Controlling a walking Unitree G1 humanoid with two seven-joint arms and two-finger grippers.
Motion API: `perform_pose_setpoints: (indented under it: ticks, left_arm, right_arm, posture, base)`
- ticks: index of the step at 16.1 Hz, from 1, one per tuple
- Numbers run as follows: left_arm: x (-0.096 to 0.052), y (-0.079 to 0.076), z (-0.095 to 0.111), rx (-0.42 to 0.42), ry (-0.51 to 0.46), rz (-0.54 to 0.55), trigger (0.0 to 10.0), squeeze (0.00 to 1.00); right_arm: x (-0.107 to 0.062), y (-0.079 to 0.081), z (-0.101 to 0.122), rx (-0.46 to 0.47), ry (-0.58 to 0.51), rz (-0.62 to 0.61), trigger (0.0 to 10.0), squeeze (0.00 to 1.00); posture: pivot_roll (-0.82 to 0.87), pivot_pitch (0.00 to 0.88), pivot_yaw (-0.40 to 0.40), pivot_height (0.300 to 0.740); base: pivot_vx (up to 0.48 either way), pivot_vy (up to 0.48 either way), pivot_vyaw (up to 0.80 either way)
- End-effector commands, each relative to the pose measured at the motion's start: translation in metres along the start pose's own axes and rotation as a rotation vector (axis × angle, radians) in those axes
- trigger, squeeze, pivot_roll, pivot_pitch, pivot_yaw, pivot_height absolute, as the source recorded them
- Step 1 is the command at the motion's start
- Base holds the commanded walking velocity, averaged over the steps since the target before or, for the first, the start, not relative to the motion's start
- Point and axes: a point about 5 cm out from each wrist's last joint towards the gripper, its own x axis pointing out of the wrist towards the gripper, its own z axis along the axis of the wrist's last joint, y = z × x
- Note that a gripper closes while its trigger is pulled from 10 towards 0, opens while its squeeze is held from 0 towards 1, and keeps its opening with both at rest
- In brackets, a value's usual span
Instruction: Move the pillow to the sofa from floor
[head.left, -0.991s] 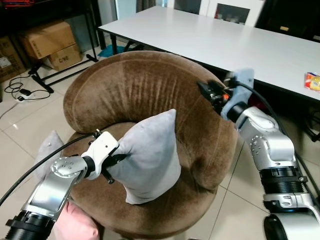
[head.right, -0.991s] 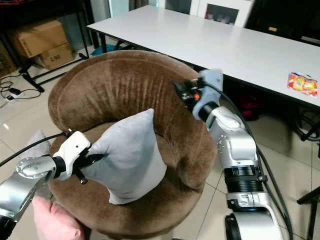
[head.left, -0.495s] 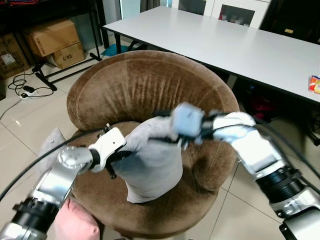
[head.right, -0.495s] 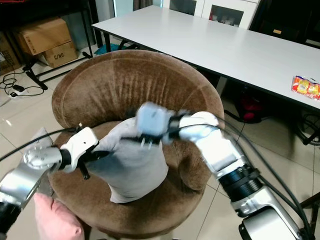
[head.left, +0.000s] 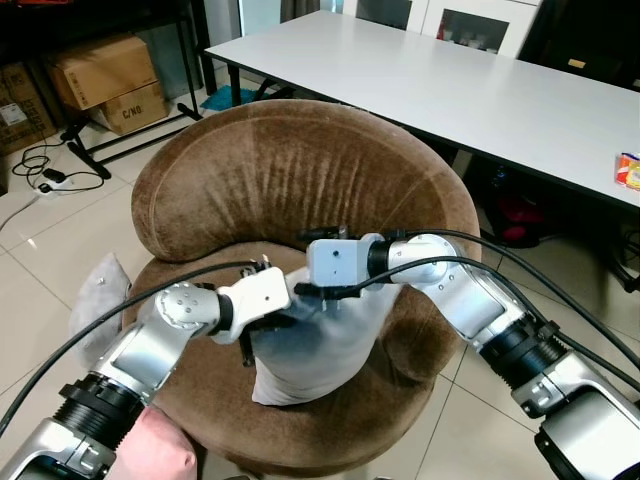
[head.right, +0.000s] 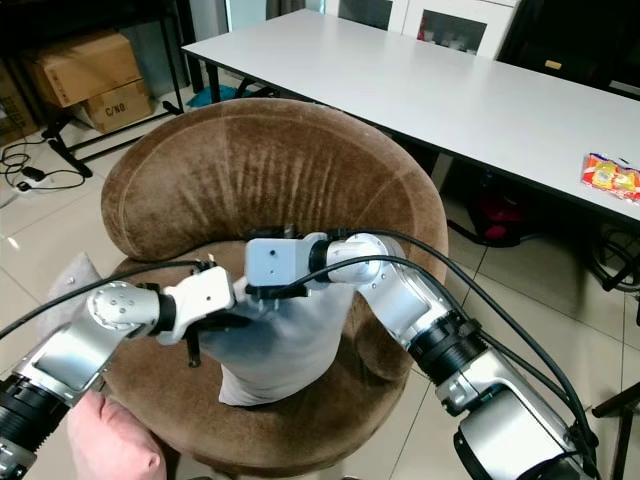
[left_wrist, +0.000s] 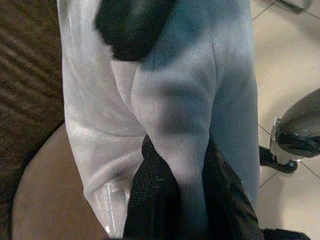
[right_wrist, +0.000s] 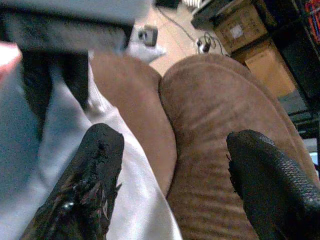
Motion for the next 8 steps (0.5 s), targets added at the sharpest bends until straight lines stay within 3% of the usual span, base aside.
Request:
perform_pose_setpoints:
  ticks: [1,5,8]
  left_arm:
    - [0.002,-0.003,0.002,0.033,0.019,-0.027,0.0,0.00]
    - [0.000,-0.006,0.007,0.052,0.014,-0.038,0.0,0.00]
    - [-0.005,-0.005,-0.003,0.031,0.040,-0.023,0.0,0.00]
  right_arm:
    - [0.002,0.002,0.000,-0.048,0.019,0.026,10.0,0.00]
    - [0.012,0.028,-0.027,-0.107,0.157,0.149,10.0,0.00]
    - [0.000,0.012,-0.024,-0.013,0.076,0.110,10.0,0.00]
  posture:
    - [-0.01,0.000,-0.054,0.740]
    - [0.00,0.000,-0.058,0.740]
    - [0.00,0.000,-0.066,0.740]
  base:
    - [0.000,0.000,0.00]
    - [0.000,0.000,0.00]
    - [0.000,0.000,0.00]
